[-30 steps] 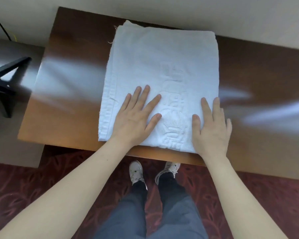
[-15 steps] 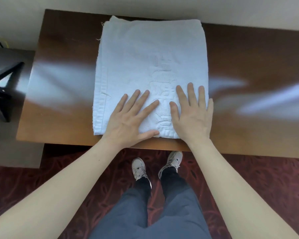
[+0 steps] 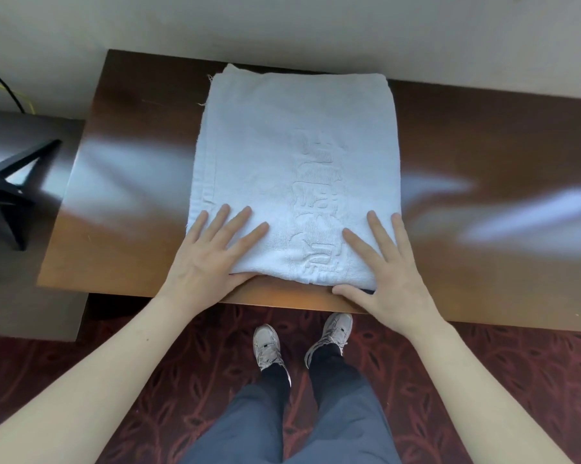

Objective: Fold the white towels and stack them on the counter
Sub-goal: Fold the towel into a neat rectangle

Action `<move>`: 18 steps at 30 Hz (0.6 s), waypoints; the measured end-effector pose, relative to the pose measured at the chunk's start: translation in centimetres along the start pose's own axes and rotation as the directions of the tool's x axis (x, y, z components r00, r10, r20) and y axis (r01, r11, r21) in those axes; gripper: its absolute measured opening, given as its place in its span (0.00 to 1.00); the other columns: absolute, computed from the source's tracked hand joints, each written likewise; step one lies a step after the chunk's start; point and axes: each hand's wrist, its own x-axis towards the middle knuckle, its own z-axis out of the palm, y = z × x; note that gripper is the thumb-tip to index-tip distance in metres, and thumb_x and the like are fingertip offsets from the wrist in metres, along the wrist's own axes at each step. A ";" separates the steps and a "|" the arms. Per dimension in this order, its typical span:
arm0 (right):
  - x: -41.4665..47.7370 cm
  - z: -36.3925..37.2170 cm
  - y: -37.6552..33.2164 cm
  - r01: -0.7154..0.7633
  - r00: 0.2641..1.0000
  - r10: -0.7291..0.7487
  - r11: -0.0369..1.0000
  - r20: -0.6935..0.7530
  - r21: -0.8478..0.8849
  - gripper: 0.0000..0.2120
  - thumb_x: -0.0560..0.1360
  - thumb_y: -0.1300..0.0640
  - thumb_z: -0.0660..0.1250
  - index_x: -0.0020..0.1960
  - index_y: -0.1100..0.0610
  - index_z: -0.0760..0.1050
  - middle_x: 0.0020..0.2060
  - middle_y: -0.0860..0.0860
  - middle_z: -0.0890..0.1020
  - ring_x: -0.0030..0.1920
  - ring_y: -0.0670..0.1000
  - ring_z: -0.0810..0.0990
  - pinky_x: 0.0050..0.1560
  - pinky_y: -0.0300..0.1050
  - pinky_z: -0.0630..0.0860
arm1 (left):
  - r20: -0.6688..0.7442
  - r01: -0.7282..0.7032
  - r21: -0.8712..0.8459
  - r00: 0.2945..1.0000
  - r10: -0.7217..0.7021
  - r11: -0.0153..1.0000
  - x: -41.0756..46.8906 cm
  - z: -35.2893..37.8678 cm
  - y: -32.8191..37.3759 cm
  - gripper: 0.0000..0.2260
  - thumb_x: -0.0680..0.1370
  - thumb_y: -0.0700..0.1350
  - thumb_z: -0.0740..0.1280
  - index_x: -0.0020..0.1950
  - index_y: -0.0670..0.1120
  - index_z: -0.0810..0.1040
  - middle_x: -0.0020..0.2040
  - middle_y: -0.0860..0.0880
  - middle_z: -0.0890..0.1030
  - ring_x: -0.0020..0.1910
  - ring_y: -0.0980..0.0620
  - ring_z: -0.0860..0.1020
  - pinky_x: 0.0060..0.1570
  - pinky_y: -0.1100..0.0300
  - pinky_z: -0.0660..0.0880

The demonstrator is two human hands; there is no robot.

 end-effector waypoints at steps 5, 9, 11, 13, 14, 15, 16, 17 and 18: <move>0.4 0.5 1.2 0.079 0.996 -0.084 0.990 -0.037 -0.113 0.39 0.70 0.32 0.66 0.77 0.45 0.64 0.79 0.51 0.58 0.80 0.60 0.48 0.75 0.59 0.59 | -0.012 -0.053 0.056 0.998 0.054 0.997 0.4 -0.2 -0.6 0.26 0.81 0.62 0.59 0.75 0.51 0.70 0.73 0.43 0.72 0.70 0.36 0.72 0.67 0.37 0.69; 0.5 0.4 1.6 0.110 0.990 -0.122 0.981 -0.065 -0.159 0.37 0.70 0.35 0.68 0.76 0.45 0.66 0.77 0.53 0.62 0.78 0.63 0.53 0.73 0.62 0.64 | -0.012 -0.050 0.070 0.999 0.051 0.996 0.5 -0.1 -0.4 0.25 0.82 0.61 0.59 0.74 0.50 0.72 0.72 0.43 0.74 0.68 0.36 0.74 0.64 0.37 0.71; 0.7 0.3 1.6 0.107 0.989 -0.122 0.981 -0.086 -0.161 0.34 0.72 0.36 0.66 0.75 0.46 0.68 0.76 0.54 0.65 0.77 0.64 0.57 0.70 0.64 0.67 | -0.004 -0.046 0.057 0.999 0.046 0.997 0.7 -0.2 -0.5 0.24 0.82 0.62 0.58 0.73 0.50 0.72 0.71 0.43 0.75 0.68 0.37 0.74 0.63 0.38 0.72; 0.9 0.1 1.4 0.098 0.990 -0.112 0.984 -0.087 -0.148 0.33 0.72 0.35 0.64 0.74 0.46 0.69 0.75 0.54 0.67 0.76 0.64 0.59 0.69 0.64 0.68 | 0.006 -0.043 0.042 0.999 0.043 0.998 0.8 -0.4 -0.6 0.24 0.82 0.62 0.59 0.73 0.50 0.72 0.70 0.44 0.76 0.67 0.37 0.75 0.63 0.39 0.72; 1.0 0.0 1.4 0.096 0.991 -0.108 0.986 -0.079 -0.140 0.33 0.72 0.35 0.64 0.74 0.46 0.69 0.75 0.54 0.67 0.76 0.64 0.59 0.68 0.64 0.68 | 0.018 -0.043 0.037 0.999 0.042 0.998 0.9 -0.5 -0.6 0.24 0.81 0.61 0.59 0.73 0.50 0.72 0.70 0.44 0.76 0.67 0.37 0.75 0.63 0.39 0.72; 1.0 -0.1 1.3 0.092 0.992 -0.102 0.987 -0.069 -0.134 0.33 0.72 0.34 0.65 0.74 0.45 0.69 0.75 0.54 0.67 0.76 0.64 0.59 0.68 0.64 0.68 | 0.028 -0.041 0.038 0.999 0.040 0.998 0.9 -0.6 -0.6 0.24 0.81 0.61 0.60 0.73 0.51 0.72 0.70 0.44 0.76 0.68 0.37 0.74 0.63 0.39 0.72; 0.9 -0.1 1.3 0.087 0.993 -0.096 0.987 -0.062 -0.133 0.33 0.72 0.35 0.65 0.74 0.45 0.68 0.75 0.53 0.66 0.76 0.64 0.58 0.68 0.63 0.69 | 0.033 -0.039 0.048 0.999 0.038 0.998 0.9 -0.7 -0.5 0.25 0.81 0.62 0.60 0.73 0.51 0.72 0.71 0.44 0.75 0.69 0.38 0.73 0.63 0.38 0.72; 0.9 -0.2 1.3 0.085 0.994 -0.094 0.987 -0.056 -0.140 0.33 0.72 0.36 0.67 0.75 0.44 0.67 0.76 0.53 0.65 0.77 0.63 0.58 0.68 0.63 0.69 | 0.031 -0.040 0.065 0.999 0.038 0.997 0.7 -0.8 -0.2 0.25 0.80 0.61 0.60 0.73 0.51 0.72 0.72 0.43 0.74 0.70 0.39 0.72 0.65 0.37 0.70; 0.8 -0.1 1.2 0.084 0.994 -0.093 0.985 -0.052 -0.150 0.34 0.72 0.39 0.69 0.75 0.44 0.66 0.76 0.53 0.65 0.77 0.63 0.57 0.68 0.62 0.69 | 0.019 -0.048 0.082 0.999 0.046 0.996 0.5 -0.9 0.1 0.25 0.80 0.61 0.62 0.73 0.51 0.72 0.73 0.43 0.72 0.72 0.40 0.70 0.66 0.37 0.69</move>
